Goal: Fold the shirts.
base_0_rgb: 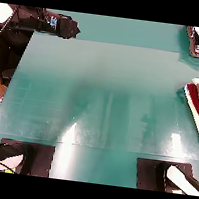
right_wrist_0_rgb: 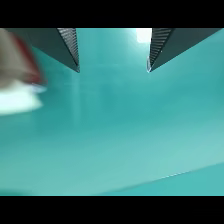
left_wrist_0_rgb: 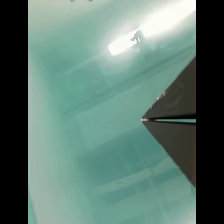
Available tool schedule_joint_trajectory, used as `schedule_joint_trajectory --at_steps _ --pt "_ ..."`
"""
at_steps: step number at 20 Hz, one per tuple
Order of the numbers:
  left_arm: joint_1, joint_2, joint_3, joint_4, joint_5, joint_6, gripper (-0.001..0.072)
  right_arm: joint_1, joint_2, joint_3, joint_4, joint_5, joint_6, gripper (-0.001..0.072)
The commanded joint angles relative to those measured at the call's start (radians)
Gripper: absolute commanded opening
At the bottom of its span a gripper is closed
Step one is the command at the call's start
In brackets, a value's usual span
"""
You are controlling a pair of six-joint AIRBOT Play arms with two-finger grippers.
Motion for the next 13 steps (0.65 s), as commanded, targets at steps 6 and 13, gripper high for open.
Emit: schedule_joint_trajectory --at_steps 6,13 --pt "0.000 0.000 0.000 0.000 0.021 0.000 0.0028 0.419 -0.111 0.092 0.006 -0.006 0.000 0.0022" --pt "0.000 0.000 0.000 0.000 0.021 0.000 0.0028 0.439 -0.111 0.079 0.006 0.017 0.000 0.0022"
